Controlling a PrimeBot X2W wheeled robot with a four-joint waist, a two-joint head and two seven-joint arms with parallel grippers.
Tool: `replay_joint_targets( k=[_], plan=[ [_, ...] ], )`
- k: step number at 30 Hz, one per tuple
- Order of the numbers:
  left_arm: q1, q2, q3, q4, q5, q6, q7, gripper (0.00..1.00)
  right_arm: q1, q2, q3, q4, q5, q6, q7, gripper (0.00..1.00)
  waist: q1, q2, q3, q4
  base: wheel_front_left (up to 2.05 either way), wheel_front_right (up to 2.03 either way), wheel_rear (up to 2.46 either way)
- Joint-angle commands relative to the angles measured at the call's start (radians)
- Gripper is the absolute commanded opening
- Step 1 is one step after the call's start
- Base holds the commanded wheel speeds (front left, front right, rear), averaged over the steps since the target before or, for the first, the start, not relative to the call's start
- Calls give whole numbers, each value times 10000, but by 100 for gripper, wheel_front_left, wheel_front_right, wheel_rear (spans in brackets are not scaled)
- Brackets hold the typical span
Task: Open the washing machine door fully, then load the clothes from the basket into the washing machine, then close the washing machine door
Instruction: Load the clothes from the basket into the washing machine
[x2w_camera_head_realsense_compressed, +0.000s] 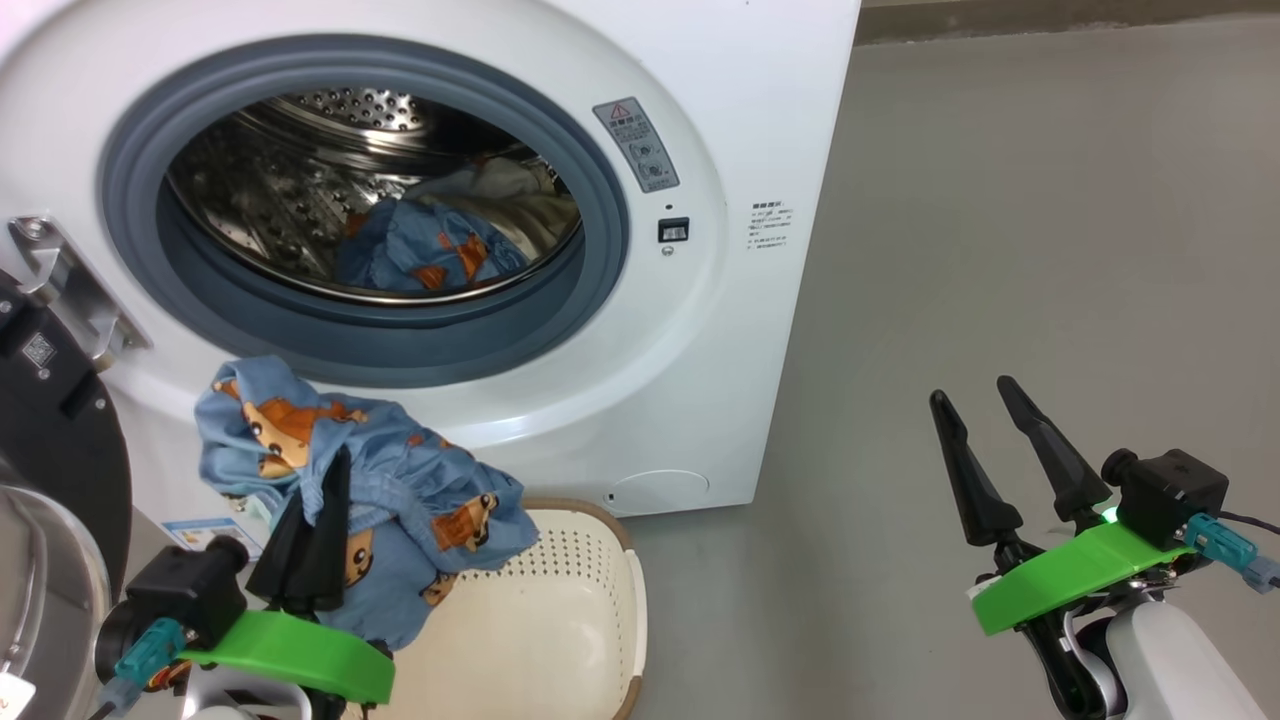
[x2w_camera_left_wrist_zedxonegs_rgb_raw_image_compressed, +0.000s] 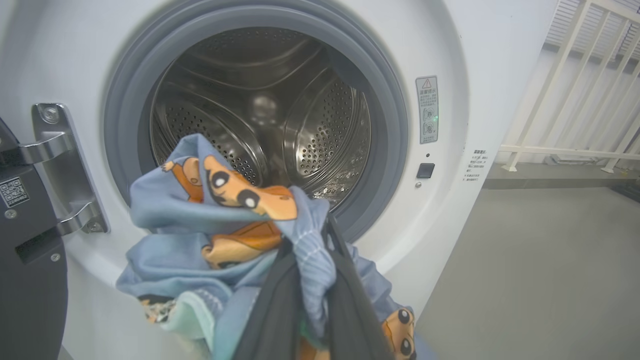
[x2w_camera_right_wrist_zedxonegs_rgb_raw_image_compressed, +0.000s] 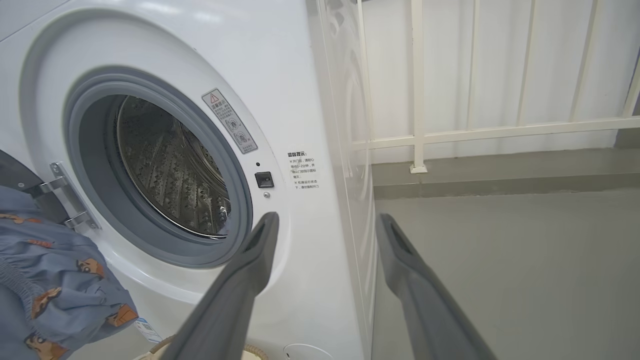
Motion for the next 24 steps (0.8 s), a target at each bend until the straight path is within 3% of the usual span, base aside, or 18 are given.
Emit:
replay_joint_targets(
  k=[1, 10, 24],
  plan=[
    [-398, 229, 414, -275, 100, 5, -53, 0, 38, -80, 256, -250, 76, 16, -48, 100, 0, 0, 63, -33, 0, 0, 0],
    [-1651, 270, 386, 526, 40, -319, 67, 0, -166, 0, 320, -320, 75, 16, -48, 100, 0, 0, 605, -313, 0, 0, 0],
    [-5804, 374, 770, 4352, -2, -1174, -8, 0, -882, 652, 313, -706, -98, 16, -48, 100, 0, 0, 2621, -1500, 0, 0, 0]
  ],
)
